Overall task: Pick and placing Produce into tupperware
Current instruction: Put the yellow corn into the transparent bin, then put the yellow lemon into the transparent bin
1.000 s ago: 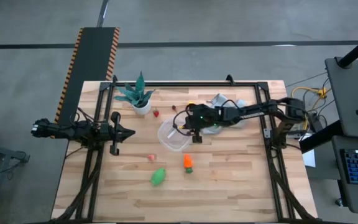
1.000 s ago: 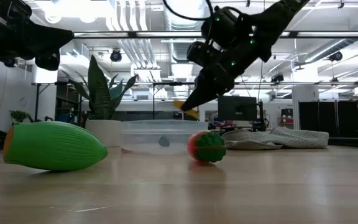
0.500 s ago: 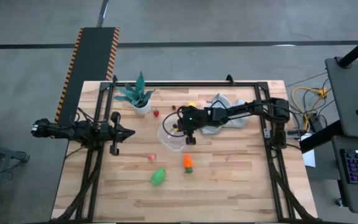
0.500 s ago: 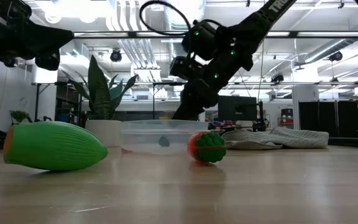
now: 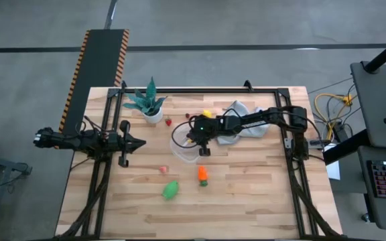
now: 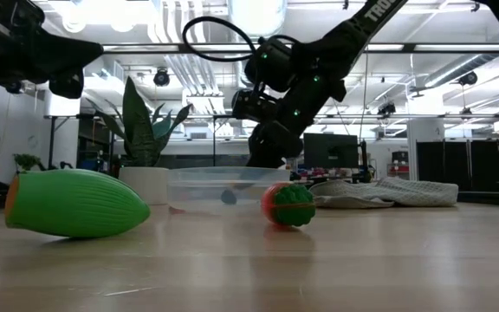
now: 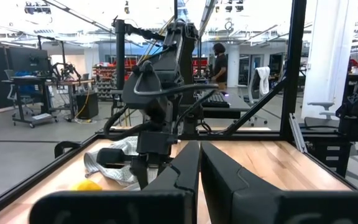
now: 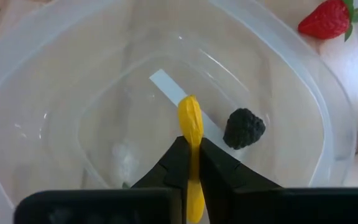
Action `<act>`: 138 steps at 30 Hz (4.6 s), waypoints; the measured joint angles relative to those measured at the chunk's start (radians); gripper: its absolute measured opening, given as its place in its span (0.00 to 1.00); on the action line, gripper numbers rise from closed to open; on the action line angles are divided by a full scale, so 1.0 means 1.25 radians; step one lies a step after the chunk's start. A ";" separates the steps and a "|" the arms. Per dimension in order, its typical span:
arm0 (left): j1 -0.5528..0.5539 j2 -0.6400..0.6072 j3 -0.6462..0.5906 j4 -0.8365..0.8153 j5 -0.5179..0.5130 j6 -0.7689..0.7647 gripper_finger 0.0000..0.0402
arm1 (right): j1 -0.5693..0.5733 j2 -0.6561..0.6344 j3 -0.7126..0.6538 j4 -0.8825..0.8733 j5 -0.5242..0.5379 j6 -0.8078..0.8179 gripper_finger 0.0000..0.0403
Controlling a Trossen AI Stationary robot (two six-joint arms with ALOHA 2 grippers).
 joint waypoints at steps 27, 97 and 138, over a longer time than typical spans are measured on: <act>0.001 0.003 0.000 0.000 0.000 0.000 0.00 | 0.000 -0.006 0.009 -0.038 0.000 0.014 0.33; 0.001 0.008 0.000 0.001 0.000 0.004 0.00 | -0.235 -0.032 0.129 -0.227 0.152 0.278 0.82; 0.001 0.008 0.000 0.000 0.000 0.000 0.00 | -0.235 0.039 0.091 -0.220 0.146 0.315 0.82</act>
